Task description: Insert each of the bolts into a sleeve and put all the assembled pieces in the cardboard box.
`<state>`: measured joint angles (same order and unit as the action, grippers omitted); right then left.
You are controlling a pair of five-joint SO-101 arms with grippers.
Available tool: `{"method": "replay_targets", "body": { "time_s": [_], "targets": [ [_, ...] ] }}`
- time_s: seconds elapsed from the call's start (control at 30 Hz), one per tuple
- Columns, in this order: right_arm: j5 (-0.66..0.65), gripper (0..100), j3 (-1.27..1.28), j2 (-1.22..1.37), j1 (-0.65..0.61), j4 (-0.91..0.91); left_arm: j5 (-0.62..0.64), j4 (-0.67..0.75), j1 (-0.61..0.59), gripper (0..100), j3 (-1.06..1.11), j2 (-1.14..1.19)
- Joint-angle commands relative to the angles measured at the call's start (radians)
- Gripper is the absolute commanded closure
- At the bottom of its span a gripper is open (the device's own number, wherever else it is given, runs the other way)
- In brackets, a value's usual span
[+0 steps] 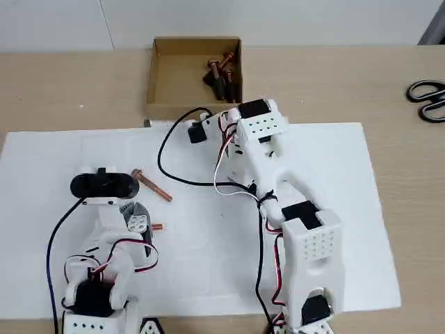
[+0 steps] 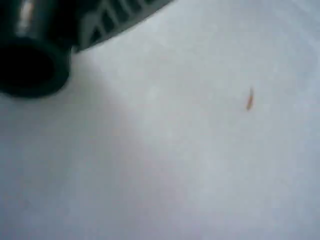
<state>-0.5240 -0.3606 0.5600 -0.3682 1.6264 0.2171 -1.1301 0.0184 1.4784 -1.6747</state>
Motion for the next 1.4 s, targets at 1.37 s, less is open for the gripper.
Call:
{"method": "replay_targets", "body": {
  "time_s": [1.37],
  "targets": [
    [0.126,99.2,0.009,-0.344,-0.010,0.054,0.138,-0.012,-0.003,99,-0.245,0.002]
  ]
}}
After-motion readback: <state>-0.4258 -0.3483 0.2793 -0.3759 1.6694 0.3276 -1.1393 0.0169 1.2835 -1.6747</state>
